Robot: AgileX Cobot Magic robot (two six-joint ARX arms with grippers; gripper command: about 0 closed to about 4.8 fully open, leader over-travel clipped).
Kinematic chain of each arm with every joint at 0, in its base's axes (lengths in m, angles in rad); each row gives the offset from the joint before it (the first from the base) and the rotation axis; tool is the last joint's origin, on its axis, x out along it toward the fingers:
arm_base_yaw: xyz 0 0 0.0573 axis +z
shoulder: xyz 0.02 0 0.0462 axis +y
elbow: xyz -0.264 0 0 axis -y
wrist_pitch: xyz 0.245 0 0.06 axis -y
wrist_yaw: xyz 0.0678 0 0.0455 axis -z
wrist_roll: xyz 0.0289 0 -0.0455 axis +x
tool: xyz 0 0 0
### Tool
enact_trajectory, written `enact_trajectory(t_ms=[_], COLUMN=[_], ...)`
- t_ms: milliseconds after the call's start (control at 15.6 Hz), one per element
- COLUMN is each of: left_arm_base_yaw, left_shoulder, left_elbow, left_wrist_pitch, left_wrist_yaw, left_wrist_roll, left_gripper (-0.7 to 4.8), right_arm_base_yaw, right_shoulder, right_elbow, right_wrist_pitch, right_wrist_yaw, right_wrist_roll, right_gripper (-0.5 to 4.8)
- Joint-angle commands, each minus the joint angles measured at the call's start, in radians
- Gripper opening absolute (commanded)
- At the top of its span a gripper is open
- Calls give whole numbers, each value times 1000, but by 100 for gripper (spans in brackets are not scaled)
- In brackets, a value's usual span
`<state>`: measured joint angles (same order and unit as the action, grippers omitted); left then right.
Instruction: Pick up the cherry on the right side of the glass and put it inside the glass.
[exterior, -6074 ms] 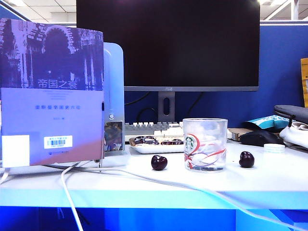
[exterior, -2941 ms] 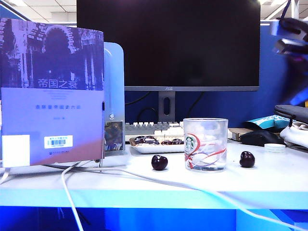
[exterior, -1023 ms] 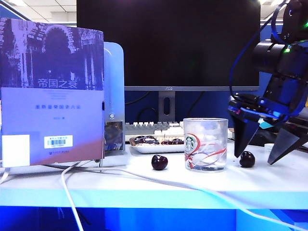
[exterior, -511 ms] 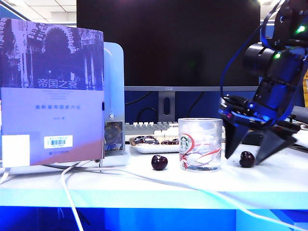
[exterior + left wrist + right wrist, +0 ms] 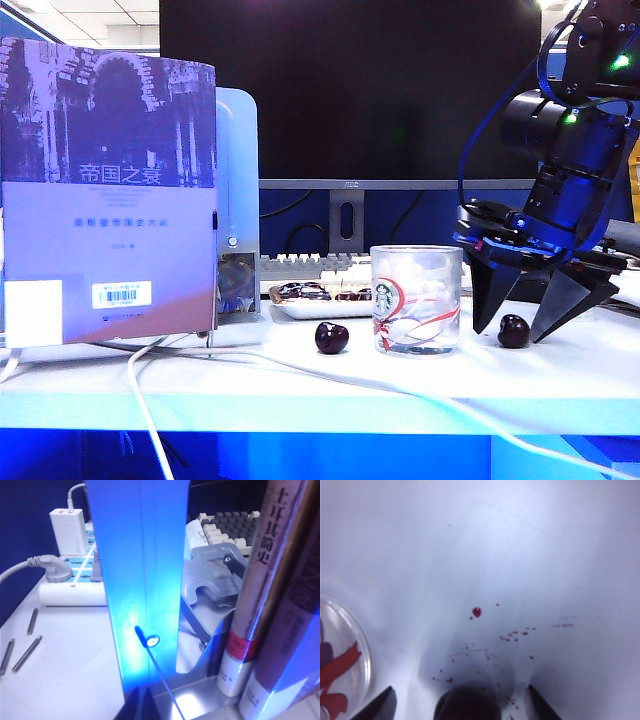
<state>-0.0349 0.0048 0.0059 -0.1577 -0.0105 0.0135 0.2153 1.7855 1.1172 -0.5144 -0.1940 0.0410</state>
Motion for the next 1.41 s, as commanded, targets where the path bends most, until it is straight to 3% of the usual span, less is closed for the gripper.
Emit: enact_trajectory(t_ms=[64, 192, 320, 511, 1023, 1407], left_arm_base_yaw=[0, 1, 0, 0, 1, 0], left_shoulder=[-3, -3, -3, -3, -3, -3], left_elbow=[-1, -1, -1, -1, -1, -1], left_wrist_pitch=[-13, -13, -13, -13, -13, -13], left_wrist_yaw=[4, 4, 4, 5, 4, 4], left_wrist_roll=[5, 5, 5, 5, 5, 5], left_gripper=[-5, -5, -5, -5, -5, -5], right_arm_base_yaw=[0, -1, -1, -1, -1, -1], right_shoulder=[10, 10, 10, 10, 9, -6], right_elbow=[-9, -9, -9, -9, 111, 346], right_wrist_pitch=[-69, -74, -74, -74, -159, -372], right_wrist_yaw=[65, 65, 62, 61, 62, 61], right_wrist_roll=[7, 7, 7, 7, 1, -28], right_gripper=[334, 317, 219, 168, 166, 166])
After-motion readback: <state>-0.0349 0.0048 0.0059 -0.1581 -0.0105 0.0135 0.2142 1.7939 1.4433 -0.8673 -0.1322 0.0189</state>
